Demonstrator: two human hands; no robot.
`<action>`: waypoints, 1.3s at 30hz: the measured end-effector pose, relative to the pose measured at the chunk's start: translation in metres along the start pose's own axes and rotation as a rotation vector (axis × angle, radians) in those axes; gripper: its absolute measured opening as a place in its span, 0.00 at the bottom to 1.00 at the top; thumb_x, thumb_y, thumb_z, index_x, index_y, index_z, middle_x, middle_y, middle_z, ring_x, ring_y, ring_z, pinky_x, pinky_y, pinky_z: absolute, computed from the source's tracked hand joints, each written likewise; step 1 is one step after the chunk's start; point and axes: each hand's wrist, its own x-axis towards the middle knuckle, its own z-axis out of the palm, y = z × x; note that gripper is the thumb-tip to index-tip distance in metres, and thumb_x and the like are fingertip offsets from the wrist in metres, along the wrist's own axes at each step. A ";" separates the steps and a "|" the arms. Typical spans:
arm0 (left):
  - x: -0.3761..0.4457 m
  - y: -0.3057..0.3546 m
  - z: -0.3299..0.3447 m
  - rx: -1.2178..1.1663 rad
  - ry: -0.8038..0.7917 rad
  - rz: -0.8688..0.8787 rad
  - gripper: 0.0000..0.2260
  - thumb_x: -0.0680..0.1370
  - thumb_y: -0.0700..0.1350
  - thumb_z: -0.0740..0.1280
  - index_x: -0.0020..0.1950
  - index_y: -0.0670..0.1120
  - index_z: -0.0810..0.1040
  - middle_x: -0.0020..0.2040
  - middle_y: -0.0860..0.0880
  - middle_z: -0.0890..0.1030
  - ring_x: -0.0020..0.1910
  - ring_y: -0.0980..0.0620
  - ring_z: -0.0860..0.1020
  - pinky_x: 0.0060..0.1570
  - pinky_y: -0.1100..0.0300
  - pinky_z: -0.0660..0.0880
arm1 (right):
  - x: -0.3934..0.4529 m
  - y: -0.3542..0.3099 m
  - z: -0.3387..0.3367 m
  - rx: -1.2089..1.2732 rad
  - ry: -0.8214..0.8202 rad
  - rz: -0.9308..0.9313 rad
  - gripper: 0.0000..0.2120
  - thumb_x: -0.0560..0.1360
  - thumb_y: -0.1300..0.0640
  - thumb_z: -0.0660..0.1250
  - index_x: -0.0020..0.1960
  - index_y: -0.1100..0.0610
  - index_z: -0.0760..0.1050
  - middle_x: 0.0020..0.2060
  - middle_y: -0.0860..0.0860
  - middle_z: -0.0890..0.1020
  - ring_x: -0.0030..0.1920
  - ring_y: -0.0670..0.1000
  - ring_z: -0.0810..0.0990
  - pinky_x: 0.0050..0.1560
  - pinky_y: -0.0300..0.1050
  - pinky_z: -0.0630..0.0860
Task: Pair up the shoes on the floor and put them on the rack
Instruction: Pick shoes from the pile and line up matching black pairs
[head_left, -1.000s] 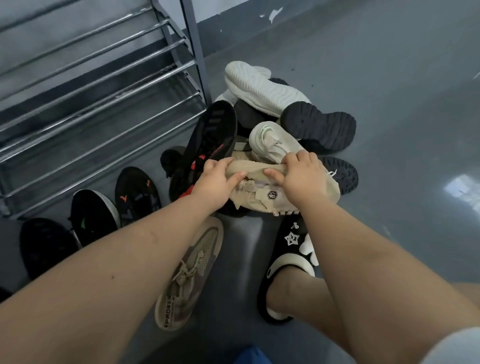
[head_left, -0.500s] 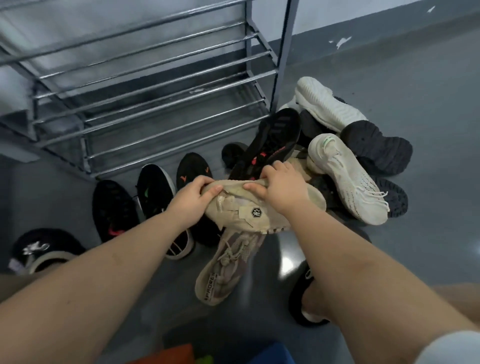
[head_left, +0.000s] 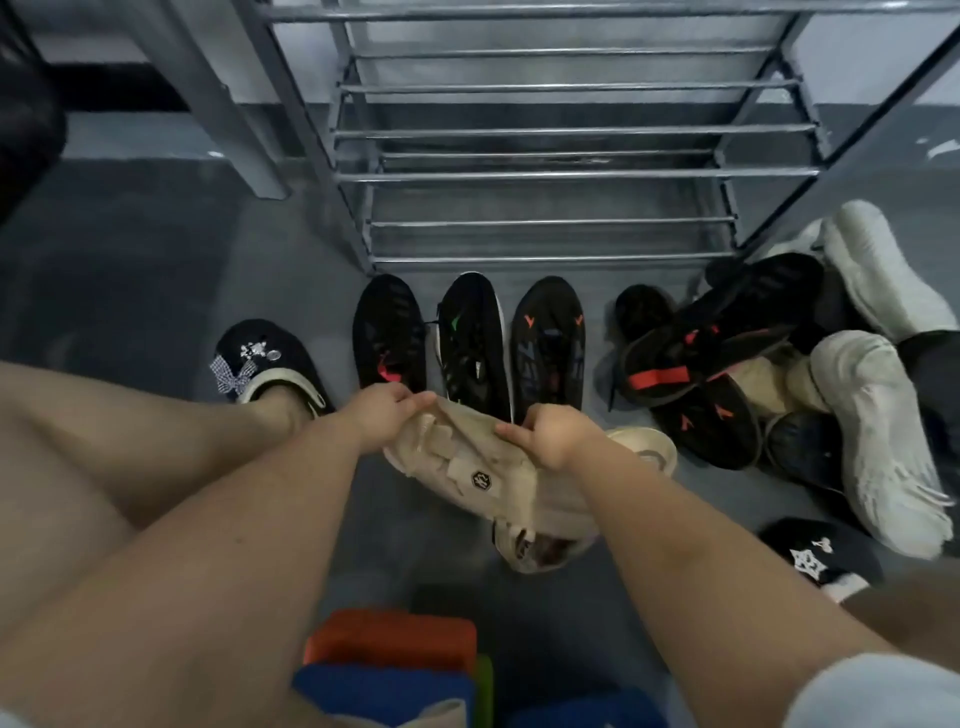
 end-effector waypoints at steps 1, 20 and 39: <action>-0.001 -0.007 0.002 -0.008 -0.037 -0.039 0.24 0.80 0.57 0.56 0.66 0.42 0.73 0.64 0.42 0.75 0.62 0.44 0.73 0.59 0.54 0.69 | 0.002 -0.004 0.005 -0.024 -0.026 0.009 0.29 0.75 0.33 0.58 0.57 0.58 0.75 0.52 0.56 0.81 0.54 0.57 0.78 0.47 0.45 0.70; 0.015 -0.037 0.011 0.159 0.047 -0.235 0.19 0.81 0.48 0.55 0.66 0.38 0.70 0.64 0.41 0.75 0.63 0.41 0.73 0.60 0.52 0.70 | 0.021 -0.018 0.028 0.107 0.062 0.016 0.15 0.76 0.46 0.66 0.57 0.55 0.75 0.52 0.53 0.81 0.53 0.54 0.78 0.55 0.48 0.75; 0.003 0.082 0.081 0.704 0.120 0.502 0.29 0.81 0.56 0.54 0.78 0.48 0.47 0.79 0.46 0.47 0.77 0.46 0.48 0.75 0.51 0.47 | -0.021 0.067 -0.003 -0.433 0.383 -0.035 0.34 0.78 0.43 0.58 0.78 0.54 0.49 0.77 0.57 0.52 0.77 0.57 0.49 0.76 0.54 0.50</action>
